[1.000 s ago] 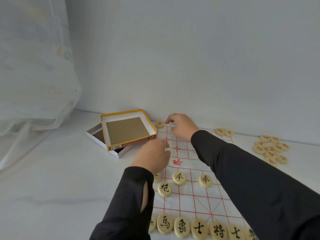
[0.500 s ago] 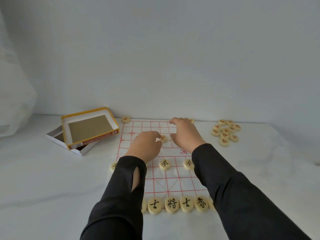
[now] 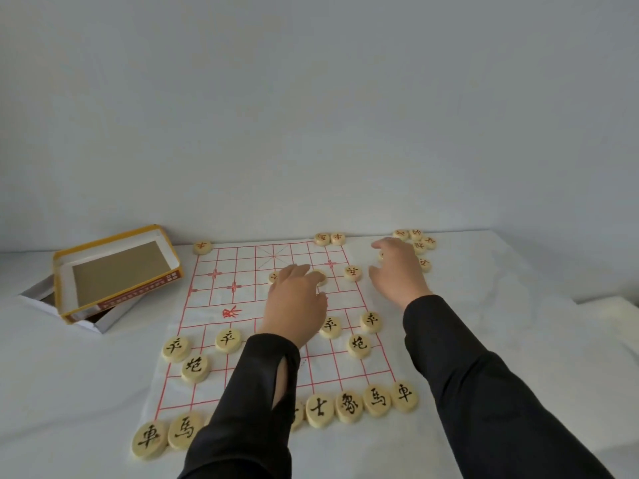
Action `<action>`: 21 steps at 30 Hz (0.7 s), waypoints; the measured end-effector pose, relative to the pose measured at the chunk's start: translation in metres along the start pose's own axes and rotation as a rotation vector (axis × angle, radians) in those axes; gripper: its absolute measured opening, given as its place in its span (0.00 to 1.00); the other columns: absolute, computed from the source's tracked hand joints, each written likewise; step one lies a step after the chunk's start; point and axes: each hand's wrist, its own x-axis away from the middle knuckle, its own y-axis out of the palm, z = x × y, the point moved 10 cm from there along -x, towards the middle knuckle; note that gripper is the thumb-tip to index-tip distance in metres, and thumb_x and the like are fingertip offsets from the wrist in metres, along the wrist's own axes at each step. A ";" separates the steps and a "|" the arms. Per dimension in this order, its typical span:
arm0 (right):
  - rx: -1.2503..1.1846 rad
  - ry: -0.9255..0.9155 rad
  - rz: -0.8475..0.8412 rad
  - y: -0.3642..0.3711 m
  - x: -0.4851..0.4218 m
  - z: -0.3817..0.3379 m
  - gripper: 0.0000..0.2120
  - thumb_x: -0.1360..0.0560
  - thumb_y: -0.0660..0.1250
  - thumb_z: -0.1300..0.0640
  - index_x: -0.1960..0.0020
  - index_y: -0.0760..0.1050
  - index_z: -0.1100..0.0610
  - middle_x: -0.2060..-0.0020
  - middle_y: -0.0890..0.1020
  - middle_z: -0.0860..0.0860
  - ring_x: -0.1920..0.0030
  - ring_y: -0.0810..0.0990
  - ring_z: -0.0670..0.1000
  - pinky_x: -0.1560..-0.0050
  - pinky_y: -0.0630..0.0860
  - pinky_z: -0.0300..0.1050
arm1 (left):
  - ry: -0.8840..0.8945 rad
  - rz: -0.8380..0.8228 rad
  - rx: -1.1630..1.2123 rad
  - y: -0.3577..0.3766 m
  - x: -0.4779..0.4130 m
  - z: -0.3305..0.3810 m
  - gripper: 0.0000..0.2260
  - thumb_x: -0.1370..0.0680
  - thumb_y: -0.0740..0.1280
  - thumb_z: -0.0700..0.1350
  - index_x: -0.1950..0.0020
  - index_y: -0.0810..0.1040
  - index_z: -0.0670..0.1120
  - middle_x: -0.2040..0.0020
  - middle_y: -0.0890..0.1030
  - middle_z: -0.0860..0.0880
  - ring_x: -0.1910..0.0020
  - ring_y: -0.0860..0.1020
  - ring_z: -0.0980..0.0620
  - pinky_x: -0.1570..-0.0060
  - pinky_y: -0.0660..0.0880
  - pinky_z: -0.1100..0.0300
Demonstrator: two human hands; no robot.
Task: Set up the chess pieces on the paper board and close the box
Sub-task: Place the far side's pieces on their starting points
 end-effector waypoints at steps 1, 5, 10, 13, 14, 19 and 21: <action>0.041 0.037 -0.006 0.001 -0.003 0.012 0.24 0.25 0.64 0.55 0.29 0.65 0.56 0.28 0.64 0.55 0.28 0.60 0.56 0.29 0.60 0.52 | 0.005 -0.001 0.000 0.002 -0.001 0.002 0.18 0.20 0.58 0.44 0.30 0.68 0.49 0.28 0.64 0.51 0.27 0.55 0.50 0.29 0.55 0.55; 0.114 0.184 -0.087 0.013 -0.015 0.049 0.31 0.25 0.61 0.42 0.27 0.58 0.52 0.23 0.48 0.54 0.24 0.47 0.58 0.29 0.50 0.63 | 0.019 -0.018 -0.043 0.009 -0.006 0.004 0.18 0.20 0.57 0.44 0.30 0.67 0.50 0.26 0.61 0.51 0.25 0.53 0.50 0.28 0.53 0.54; 0.175 0.215 -0.084 0.020 -0.044 0.063 0.32 0.24 0.55 0.39 0.25 0.55 0.53 0.23 0.48 0.54 0.24 0.46 0.58 0.29 0.46 0.65 | 0.019 -0.015 -0.024 0.013 -0.014 0.009 0.18 0.20 0.57 0.44 0.29 0.67 0.50 0.26 0.61 0.50 0.26 0.53 0.50 0.27 0.54 0.52; 0.258 0.202 -0.042 0.014 -0.066 0.064 0.31 0.24 0.52 0.38 0.26 0.57 0.53 0.25 0.55 0.55 0.26 0.53 0.58 0.30 0.52 0.62 | 0.021 -0.014 -0.021 0.016 -0.018 0.009 0.18 0.20 0.57 0.44 0.29 0.67 0.50 0.26 0.61 0.50 0.26 0.53 0.50 0.27 0.55 0.52; 0.293 0.203 -0.052 0.016 -0.072 0.066 0.31 0.24 0.52 0.38 0.27 0.59 0.53 0.26 0.58 0.55 0.27 0.56 0.58 0.31 0.55 0.61 | 0.020 -0.015 -0.021 0.017 -0.019 0.007 0.18 0.20 0.57 0.44 0.29 0.67 0.50 0.26 0.61 0.50 0.26 0.53 0.50 0.27 0.55 0.52; 0.378 0.211 -0.111 0.032 -0.078 0.073 0.27 0.22 0.49 0.42 0.27 0.59 0.53 0.28 0.62 0.56 0.29 0.60 0.57 0.33 0.60 0.56 | 0.022 -0.007 -0.015 0.016 -0.020 0.000 0.17 0.20 0.57 0.44 0.30 0.68 0.50 0.27 0.63 0.51 0.26 0.54 0.51 0.29 0.54 0.56; 0.357 0.181 -0.093 0.033 -0.077 0.070 0.26 0.21 0.49 0.45 0.26 0.57 0.53 0.27 0.61 0.56 0.28 0.58 0.58 0.31 0.59 0.55 | 0.019 0.004 -0.015 0.015 -0.020 -0.002 0.17 0.20 0.57 0.44 0.30 0.68 0.50 0.28 0.64 0.51 0.27 0.55 0.51 0.29 0.55 0.56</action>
